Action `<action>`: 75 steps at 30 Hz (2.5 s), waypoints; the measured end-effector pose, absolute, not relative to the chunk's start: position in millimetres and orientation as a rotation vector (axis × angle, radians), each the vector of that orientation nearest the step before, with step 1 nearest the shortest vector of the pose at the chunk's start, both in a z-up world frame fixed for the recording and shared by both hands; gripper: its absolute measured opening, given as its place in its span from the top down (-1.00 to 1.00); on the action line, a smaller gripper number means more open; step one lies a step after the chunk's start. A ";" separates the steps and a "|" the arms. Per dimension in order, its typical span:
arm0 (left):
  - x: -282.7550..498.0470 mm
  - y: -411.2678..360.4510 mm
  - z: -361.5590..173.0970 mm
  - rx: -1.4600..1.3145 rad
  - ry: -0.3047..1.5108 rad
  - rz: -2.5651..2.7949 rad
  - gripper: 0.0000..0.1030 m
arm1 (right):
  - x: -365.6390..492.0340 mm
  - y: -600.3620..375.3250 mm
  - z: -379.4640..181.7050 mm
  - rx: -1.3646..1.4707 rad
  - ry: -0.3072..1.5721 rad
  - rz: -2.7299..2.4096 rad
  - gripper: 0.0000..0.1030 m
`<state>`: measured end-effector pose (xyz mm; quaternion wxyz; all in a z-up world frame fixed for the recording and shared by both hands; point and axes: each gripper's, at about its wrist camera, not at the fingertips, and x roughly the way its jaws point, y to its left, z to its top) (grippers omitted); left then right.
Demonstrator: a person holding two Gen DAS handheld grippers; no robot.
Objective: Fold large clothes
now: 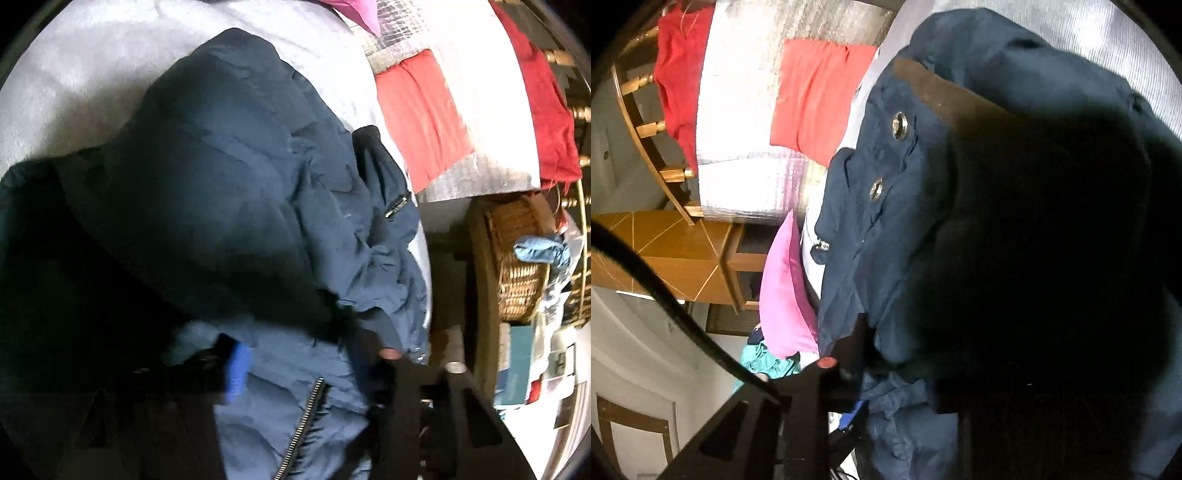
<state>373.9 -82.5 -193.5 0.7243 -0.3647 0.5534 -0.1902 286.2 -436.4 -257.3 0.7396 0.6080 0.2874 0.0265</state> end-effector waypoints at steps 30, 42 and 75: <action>348.6 -80.9 -105.2 -0.345 1.031 -0.473 -0.35 | 272.5 -393.1 -159.4 0.764 0.673 0.203 0.33; 393.1 -122.0 -172.5 -0.153 1.141 -0.334 -0.36 | 318.1 -390.9 -224.2 0.845 0.852 0.147 0.82; 399.2 -105.6 -155.0 -0.025 1.078 -0.201 -0.36 | 288.8 -391.7 -203.8 0.811 0.855 0.155 0.68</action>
